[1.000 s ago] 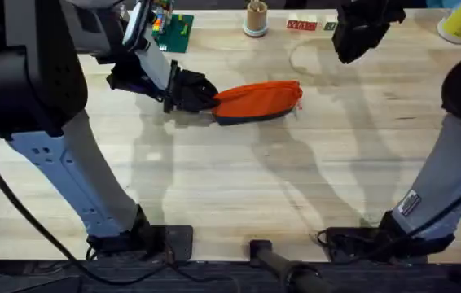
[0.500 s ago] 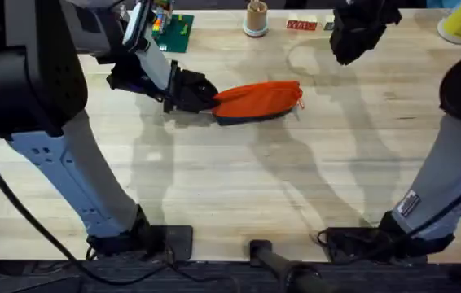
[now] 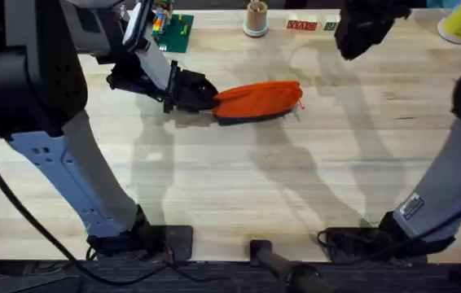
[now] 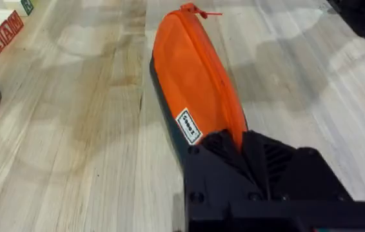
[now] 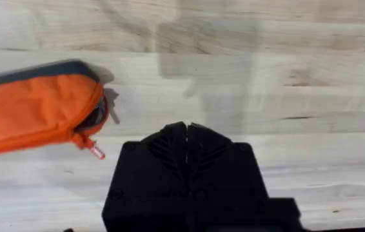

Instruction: Unzip the bag, pick up the pens from the table one at a time and place them inside, then zip the bag closed.

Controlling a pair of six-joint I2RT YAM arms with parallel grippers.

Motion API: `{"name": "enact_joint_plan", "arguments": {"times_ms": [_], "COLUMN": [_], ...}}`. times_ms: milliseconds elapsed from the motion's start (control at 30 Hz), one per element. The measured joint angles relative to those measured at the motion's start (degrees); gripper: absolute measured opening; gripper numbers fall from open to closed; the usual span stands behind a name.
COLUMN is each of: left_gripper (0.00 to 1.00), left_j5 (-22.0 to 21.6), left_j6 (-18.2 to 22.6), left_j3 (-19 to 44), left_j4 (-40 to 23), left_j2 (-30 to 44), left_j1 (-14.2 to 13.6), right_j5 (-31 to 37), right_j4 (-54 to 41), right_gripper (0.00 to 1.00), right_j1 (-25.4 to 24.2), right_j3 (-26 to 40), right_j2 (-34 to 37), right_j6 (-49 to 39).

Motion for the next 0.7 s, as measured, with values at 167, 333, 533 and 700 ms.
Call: {"name": "enact_joint_plan", "arguments": {"times_ms": [167,333,533,700], "left_gripper": [0.044,0.695,0.993,0.994], "left_j5": [0.0,0.0,0.0,0.0], "left_j6": [0.0,0.0,0.0,0.0], "left_j3": [0.0,0.0,0.0,0.0], "left_j4": [0.0,-0.2,-0.3,-0.1], "left_j2": [0.0,0.0,0.0,0.0], "left_j1": [0.0,0.1,0.2,0.2], "right_j5": [0.0,-0.5,-3.3,-5.2], "right_j4": [-1.8,-3.2,-3.2,-3.5], "right_gripper": [0.449,0.989,0.996,0.997], "right_j1": [0.0,0.3,2.2,4.9], "right_j3": [0.0,0.0,0.0,0.0], "right_j2": [-6.8,-11.8,-15.3,-19.1], "right_j6": [0.4,0.4,0.4,-0.1]}}
